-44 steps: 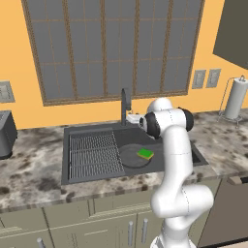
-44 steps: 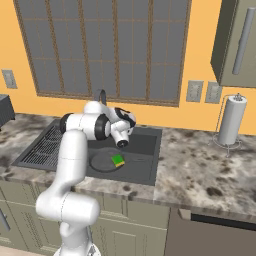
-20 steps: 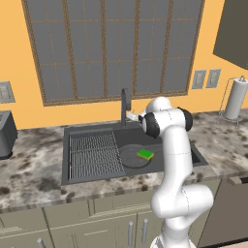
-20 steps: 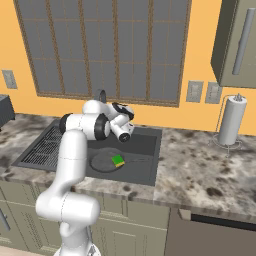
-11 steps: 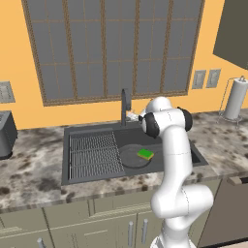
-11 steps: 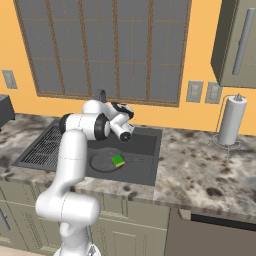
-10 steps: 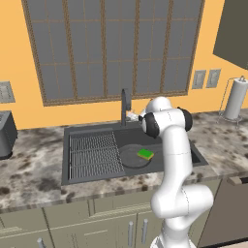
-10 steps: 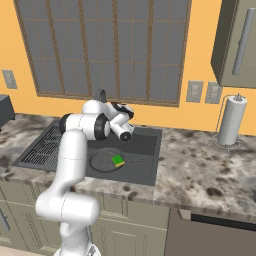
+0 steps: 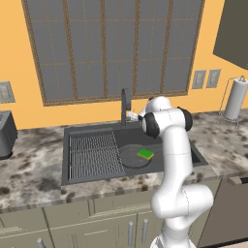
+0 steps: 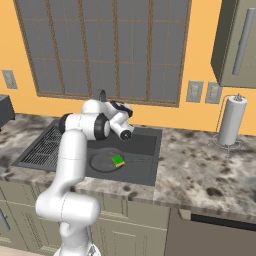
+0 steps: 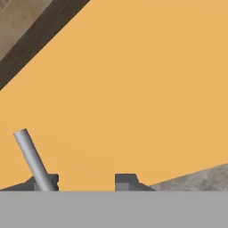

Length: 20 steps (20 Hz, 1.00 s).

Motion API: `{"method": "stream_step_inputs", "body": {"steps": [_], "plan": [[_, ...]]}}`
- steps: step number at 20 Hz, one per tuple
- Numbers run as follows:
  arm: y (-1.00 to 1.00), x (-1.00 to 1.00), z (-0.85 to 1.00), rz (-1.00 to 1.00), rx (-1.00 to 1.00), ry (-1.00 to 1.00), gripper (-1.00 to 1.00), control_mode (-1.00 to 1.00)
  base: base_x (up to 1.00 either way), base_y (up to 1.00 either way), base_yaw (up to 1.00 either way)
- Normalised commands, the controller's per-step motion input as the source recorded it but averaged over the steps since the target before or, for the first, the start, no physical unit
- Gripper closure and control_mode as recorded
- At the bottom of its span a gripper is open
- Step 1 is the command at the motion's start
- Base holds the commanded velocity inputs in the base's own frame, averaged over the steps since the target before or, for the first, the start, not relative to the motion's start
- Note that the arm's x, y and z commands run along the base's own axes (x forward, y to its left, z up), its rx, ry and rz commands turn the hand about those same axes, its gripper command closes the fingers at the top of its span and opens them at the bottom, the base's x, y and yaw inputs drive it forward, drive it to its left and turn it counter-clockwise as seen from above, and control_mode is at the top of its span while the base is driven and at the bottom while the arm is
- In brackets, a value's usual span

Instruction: Pick the pan and sponge and place them into the sink. Then turn on the water.

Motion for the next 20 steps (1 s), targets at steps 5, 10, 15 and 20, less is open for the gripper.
{"method": "stream_step_inputs", "body": {"steps": [5,10,15,20], "plan": [[-0.59,-0.15,-0.02,-0.03,0.03,0.09,1.00,-1.00,0.00,0.00,0.00],[-0.59,-0.14,-0.01,-0.03,0.03,0.10,1.00,-1.00,0.00,0.00,0.00],[-0.57,-0.15,-0.05,-0.02,0.04,0.12,1.00,-1.00,0.00,0.00,0.00],[-0.61,-0.22,-0.07,0.00,0.04,0.11,1.00,-1.00,0.00,0.00,0.00]]}}
